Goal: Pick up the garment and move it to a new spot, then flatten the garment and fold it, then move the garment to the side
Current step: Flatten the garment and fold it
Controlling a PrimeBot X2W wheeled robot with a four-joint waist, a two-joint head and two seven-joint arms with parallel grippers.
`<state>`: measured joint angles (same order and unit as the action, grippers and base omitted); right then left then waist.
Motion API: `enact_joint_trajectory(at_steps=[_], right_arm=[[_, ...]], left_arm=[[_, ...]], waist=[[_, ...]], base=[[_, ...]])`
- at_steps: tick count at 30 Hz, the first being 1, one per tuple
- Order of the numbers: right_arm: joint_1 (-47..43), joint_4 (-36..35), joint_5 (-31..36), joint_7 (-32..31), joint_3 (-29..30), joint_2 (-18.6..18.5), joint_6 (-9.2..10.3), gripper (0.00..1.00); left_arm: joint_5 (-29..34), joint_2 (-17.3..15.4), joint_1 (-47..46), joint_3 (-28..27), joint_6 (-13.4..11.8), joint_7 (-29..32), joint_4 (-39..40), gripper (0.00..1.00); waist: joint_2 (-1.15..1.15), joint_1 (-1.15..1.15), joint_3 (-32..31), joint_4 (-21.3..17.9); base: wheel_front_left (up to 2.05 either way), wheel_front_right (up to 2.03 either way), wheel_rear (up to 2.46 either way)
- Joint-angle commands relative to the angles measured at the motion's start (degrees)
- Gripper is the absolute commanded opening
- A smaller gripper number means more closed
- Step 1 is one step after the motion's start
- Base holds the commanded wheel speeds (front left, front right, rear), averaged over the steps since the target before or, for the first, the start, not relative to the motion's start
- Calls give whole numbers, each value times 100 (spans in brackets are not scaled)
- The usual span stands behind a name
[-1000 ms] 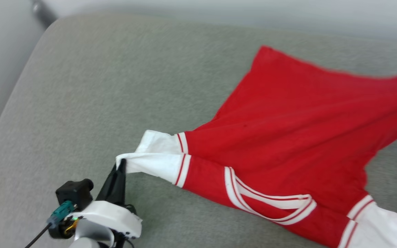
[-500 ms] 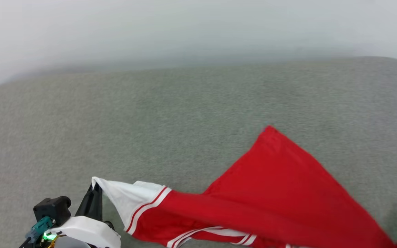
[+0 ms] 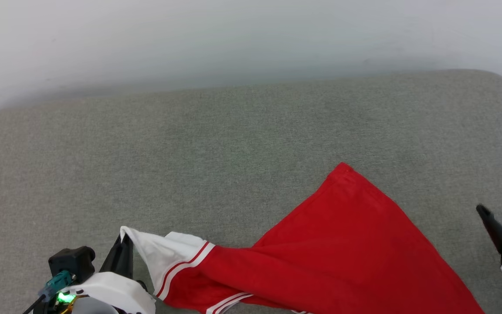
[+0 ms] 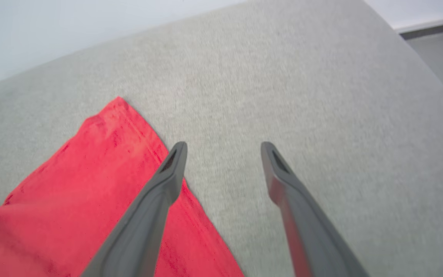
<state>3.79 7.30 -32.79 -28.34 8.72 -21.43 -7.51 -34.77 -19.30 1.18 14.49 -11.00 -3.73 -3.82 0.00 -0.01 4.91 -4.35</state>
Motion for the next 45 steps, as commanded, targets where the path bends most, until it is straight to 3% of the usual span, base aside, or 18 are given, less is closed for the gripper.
enact_joint_trajectory(at_steps=[1,4,7,13,17,20,27,33,34,35,36,43,45], right_arm=[[208,0,8,278,-51,-49,4,100],[606,76,-21,690,-219,-147,4,100],[1018,218,-66,557,-451,-263,4,100],[1954,356,-125,-1124,-970,-534,4,100],[2532,503,100,-2416,-1131,-464,4,100],[2812,588,272,-3031,-1257,-356,4,100],[3091,1013,555,-3455,-1433,-167,4,100],[2863,1438,409,-3584,-1683,-100,4,100],[2834,1451,378,-3590,-1729,-93,4,82],[2811,1435,345,-3609,-1792,-102,4,27],[2789,1419,299,-3621,-1837,-113,4,0],[2889,1132,61,-3514,-2034,-317,3,0],[2970,998,-28,-3303,-2036,-363,3,0]], left_arm=[[37,-18,-120,20,31,10,24,0],[84,-6,-297,82,71,27,35,0],[113,40,-528,154,134,23,-17,0],[223,151,-1085,372,302,-14,-113,0],[275,287,-1414,499,412,-106,-221,0],[288,382,-1622,599,497,-175,-321,0],[356,664,-2020,839,670,-349,-534,0],[367,802,-2196,937,739,-497,-696,0],[364,810,-2200,943,743,-515,-725,0],[358,811,-2201,945,752,-515,-758,0],[350,811,-2203,948,758,-534,-788,0],[306,717,-2111,918,763,-564,-903,0],[297,554,-2008,847,729,-561,-884,0]], waist=[[0,1,103,95],[0,1,282,229],[0,1,437,382],[0,1,860,694],[0,1,1168,900],[0,1,1361,1092],[0,1,1736,1454],[0,1,1926,1549],[0,1,1926,1548],[0,1,1922,1543],[0,1,1908,1536],[0,1,1653,1403],[0,1,1295,1244]], base=[[0,0,0],[0,0,0],[0,0,0],[0,0,0],[0,0,0],[0,0,0],[0,0,0],[0,0,0],[0,0,0],[0,0,0],[0,0,0],[0,0,0],[0,0,0]])
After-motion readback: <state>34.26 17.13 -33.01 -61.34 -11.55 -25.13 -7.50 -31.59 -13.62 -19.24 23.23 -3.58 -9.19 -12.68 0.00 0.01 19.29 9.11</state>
